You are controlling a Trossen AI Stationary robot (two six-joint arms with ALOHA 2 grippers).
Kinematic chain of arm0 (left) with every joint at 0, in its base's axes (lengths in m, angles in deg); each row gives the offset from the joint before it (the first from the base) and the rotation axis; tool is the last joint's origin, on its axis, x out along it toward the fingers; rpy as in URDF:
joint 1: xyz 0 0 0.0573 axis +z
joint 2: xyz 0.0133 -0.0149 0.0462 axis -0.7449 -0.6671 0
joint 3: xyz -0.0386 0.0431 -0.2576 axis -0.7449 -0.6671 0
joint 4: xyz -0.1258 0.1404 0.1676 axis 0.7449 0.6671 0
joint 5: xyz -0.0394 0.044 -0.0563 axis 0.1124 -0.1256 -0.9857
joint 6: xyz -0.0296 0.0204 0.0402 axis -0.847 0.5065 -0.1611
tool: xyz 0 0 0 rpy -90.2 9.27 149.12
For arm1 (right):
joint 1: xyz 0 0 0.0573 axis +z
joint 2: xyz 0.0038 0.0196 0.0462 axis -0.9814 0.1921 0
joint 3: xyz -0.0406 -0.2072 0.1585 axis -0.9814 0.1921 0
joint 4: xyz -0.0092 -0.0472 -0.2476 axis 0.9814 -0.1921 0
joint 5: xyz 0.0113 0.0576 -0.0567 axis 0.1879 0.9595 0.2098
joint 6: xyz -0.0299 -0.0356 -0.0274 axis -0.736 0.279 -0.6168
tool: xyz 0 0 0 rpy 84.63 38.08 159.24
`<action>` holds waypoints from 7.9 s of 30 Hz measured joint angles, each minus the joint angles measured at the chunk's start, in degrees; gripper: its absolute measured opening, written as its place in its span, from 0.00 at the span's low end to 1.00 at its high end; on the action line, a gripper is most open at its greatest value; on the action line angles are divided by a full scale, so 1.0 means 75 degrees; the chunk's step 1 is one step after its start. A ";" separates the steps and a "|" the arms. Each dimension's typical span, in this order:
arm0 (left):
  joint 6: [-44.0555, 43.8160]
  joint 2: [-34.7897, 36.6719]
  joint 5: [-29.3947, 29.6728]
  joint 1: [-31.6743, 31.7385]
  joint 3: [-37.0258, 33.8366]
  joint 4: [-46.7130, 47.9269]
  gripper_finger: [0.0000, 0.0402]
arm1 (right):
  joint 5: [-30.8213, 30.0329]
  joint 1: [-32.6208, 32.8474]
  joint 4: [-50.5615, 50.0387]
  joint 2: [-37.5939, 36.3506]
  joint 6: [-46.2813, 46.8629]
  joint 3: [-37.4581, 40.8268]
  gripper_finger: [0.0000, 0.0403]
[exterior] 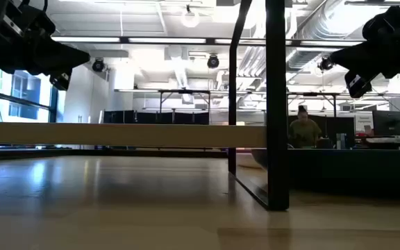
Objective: Place and stack plates onto a shelf
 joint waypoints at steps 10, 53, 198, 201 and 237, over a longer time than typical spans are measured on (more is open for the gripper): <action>0.0000 0.0002 0.0000 0.0001 0.0000 0.0000 0.00 | 0.0000 0.0002 0.0000 -0.0001 0.0001 0.0000 0.00; 0.0003 0.0000 -0.0003 0.0000 -0.0003 0.0000 0.00 | 0.0000 0.0001 -0.0001 -0.0001 0.0001 0.0000 0.00; 0.0001 0.0002 0.0000 0.0002 0.0000 0.0000 0.00 | 0.0238 -0.7318 -0.5573 1.4105 0.2022 -0.8718 0.25; 0.0003 0.0000 -0.0001 0.0003 0.0000 0.0000 0.00 | 0.0231 -0.7321 -0.5581 1.4093 0.2001 -0.8719 0.09; 0.0000 0.0003 -0.0003 0.0003 -0.0003 0.0000 0.00 | 0.2054 -0.4941 -0.5789 1.2045 0.1731 -1.0696 0.00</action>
